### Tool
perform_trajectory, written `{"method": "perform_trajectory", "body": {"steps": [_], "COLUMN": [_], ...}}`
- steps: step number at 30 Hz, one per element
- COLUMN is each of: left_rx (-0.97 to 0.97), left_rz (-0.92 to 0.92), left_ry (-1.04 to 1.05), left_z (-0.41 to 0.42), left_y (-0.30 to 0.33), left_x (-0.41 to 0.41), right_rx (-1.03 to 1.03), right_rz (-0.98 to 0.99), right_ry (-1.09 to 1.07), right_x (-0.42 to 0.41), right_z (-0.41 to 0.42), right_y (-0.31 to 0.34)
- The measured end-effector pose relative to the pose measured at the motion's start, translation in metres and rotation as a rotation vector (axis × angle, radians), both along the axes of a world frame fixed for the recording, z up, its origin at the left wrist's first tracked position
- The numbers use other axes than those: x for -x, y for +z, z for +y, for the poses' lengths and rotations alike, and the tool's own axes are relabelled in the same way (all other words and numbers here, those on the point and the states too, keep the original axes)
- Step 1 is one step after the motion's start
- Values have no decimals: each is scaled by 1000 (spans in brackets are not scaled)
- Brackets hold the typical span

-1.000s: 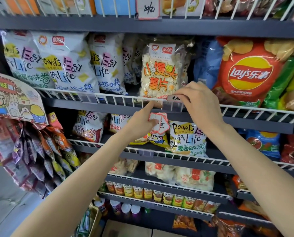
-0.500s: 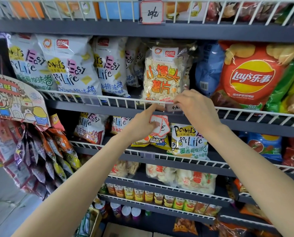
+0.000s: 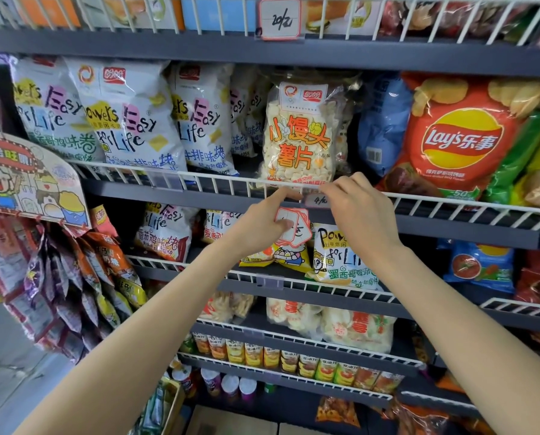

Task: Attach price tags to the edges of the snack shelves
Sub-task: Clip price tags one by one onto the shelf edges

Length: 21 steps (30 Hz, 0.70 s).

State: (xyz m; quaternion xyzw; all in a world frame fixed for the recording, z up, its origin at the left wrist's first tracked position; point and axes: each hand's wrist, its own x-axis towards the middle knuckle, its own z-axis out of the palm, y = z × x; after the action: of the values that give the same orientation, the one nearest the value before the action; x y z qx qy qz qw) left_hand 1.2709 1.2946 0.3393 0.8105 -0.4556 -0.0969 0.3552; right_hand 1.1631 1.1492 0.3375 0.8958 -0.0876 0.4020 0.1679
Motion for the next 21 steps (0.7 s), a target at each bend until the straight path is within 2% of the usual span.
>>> {"method": "perform_trajectory", "body": {"steps": [9, 21], "left_rx": [-25, 73], "left_rz": [32, 124], "left_ry": [-2, -15], "left_z": [1, 0], "left_y": [3, 7], "left_x": [1, 8], "right_rx": [-103, -57], "right_rz": [30, 26], "right_ry": [-22, -3], "right_x": [0, 3], "right_z": [5, 3], "right_y": [0, -5]}}
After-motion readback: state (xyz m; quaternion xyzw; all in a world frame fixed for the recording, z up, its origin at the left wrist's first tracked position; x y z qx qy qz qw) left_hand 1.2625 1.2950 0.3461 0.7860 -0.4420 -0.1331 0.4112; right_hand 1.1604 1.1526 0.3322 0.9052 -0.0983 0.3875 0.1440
